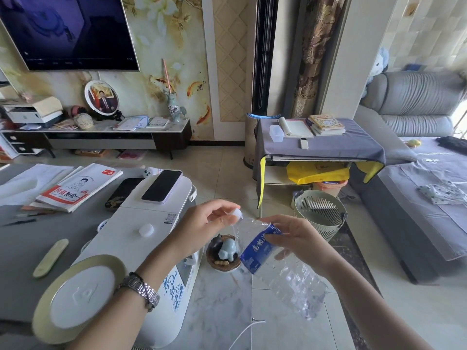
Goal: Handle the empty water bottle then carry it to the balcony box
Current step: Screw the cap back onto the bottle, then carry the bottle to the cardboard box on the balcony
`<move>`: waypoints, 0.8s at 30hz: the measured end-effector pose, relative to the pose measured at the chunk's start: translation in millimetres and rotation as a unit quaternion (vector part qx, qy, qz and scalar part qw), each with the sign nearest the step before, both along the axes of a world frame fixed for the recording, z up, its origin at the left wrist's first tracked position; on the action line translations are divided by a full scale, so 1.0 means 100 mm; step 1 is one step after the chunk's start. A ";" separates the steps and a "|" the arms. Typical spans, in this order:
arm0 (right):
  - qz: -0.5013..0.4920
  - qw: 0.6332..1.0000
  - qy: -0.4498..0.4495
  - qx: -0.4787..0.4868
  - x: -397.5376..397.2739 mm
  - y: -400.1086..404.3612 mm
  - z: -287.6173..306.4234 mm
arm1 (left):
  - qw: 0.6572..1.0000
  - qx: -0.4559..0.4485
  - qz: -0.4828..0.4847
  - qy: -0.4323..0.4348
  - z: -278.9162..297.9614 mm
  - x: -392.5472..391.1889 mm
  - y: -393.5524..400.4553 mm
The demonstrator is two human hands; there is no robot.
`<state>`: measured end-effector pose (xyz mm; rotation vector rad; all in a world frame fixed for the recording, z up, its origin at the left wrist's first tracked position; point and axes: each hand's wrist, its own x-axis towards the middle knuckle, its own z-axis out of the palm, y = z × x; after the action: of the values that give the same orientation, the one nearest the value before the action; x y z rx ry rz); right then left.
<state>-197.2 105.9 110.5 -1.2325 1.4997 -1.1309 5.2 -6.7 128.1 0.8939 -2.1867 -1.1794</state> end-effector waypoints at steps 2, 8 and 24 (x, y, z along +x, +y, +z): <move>-0.019 1.000 -0.016 -0.005 0.04 -0.03 -0.04 | 0.999 0.017 0.038 0.023 -0.02 -0.04 0.01; -0.092 0.992 -0.082 -0.037 0.09 -0.09 -0.10 | 0.982 0.118 0.108 0.099 -0.18 -0.05 0.10; -0.302 0.941 -0.136 -0.067 -0.43 0.56 -0.07 | 0.979 0.204 -0.016 0.019 -0.60 -0.50 0.33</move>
<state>-240.3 161.9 103.8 -0.6604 1.6487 -1.7488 -44.5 26.4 67.8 0.9893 -1.9667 -1.6842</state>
